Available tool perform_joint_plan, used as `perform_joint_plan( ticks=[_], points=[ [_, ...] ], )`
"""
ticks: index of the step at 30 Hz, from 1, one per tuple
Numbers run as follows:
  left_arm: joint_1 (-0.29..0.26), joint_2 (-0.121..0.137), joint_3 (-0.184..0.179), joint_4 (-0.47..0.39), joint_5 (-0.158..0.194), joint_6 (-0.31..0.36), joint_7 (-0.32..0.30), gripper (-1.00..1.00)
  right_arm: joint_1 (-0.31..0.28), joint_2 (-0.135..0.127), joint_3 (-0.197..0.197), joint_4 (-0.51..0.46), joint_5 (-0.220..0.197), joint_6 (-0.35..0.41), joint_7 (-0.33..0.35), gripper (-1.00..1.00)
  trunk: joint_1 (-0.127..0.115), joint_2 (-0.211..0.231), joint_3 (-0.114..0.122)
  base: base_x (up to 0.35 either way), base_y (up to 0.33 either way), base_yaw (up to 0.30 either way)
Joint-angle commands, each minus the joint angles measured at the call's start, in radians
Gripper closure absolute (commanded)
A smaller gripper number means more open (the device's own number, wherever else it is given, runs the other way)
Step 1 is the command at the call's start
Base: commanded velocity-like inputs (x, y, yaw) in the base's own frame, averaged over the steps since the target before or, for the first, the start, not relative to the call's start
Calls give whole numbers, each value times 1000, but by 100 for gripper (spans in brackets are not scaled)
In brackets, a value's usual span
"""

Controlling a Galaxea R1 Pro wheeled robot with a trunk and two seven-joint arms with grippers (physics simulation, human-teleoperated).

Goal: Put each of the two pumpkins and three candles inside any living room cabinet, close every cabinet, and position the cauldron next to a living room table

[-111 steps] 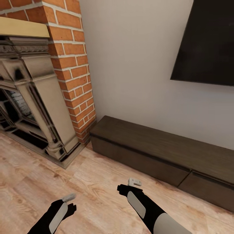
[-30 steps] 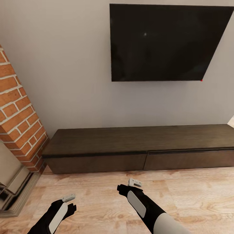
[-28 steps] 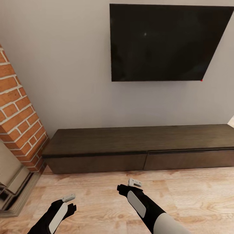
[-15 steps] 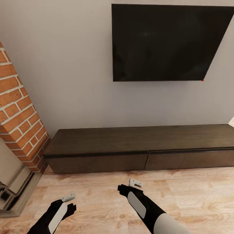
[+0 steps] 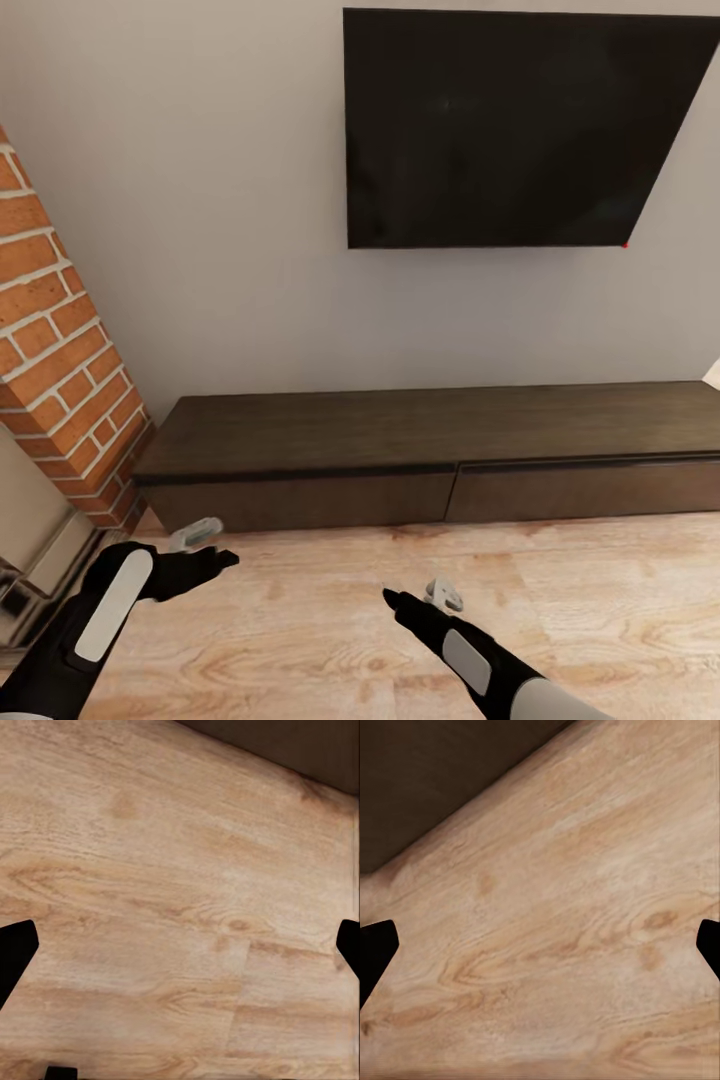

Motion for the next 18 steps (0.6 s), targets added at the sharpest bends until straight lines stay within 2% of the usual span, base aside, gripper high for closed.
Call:
perform_joint_plan(
  ticks=[1,5,7,10,11,13,15,18],
  points=[
    [-1,1,1,-5,22,5,9,-100,-1,-1,2,12,-14,-1,27,-100,4,-8,-4,0,0,0],
    [-1,4,4,-10,45,8,7,-100,-1,-9,1,29,-26,-6,89,-100,19,-36,-17,0,0,0],
    [-1,5,6,-7,73,8,7,-100,-1,-30,-3,31,-40,-9,124,-100,27,-50,-23,0,0,0],
    [-1,7,6,-4,120,7,6,-100,-1,-59,-20,41,-106,-8,244,-100,38,-71,-32,0,0,0],
    [-1,10,7,-2,131,7,6,-100,-1,-66,-25,58,-146,-4,314,-100,42,-78,-35,0,0,0],
    [-1,19,8,-1,138,7,6,-100,-1,-69,-29,76,-198,2,380,-100,50,-92,-42,0,0,0],
    [-1,25,8,0,142,7,6,-100,-1,-70,-31,82,-228,5,406,-100,57,-106,-48,0,0,0],
    [-1,28,8,1,145,8,6,-100,-1,-69,-32,82,-242,-6,417,-100,69,-127,-57,0,0,0]
  ],
)
